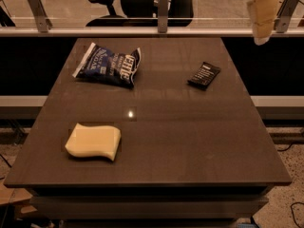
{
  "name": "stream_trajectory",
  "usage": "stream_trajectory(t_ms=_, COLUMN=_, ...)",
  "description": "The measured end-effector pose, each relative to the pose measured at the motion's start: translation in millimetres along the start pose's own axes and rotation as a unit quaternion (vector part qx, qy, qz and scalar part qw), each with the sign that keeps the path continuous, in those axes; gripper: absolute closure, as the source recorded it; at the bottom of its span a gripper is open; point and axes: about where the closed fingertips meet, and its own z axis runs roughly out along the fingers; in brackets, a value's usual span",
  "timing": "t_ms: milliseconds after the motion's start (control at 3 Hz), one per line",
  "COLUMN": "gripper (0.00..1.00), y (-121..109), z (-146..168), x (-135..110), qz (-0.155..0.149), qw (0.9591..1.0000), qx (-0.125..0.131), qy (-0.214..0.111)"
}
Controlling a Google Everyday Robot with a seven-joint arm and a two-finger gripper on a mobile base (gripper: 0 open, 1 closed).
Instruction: Move rxbar chocolate near sponge
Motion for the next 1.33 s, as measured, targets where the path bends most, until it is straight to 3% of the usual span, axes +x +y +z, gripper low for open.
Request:
stream_trajectory(t_ms=667, gripper=0.0, y=-7.0, z=-5.8, x=-0.6, qz=-0.011, qw=0.9996, qx=0.025, qy=-0.005)
stream_trajectory(t_ms=1333, gripper=0.0, y=-5.7, z=9.5, x=23.2, qz=-0.041, qw=0.9975, qx=0.031, qy=-0.048)
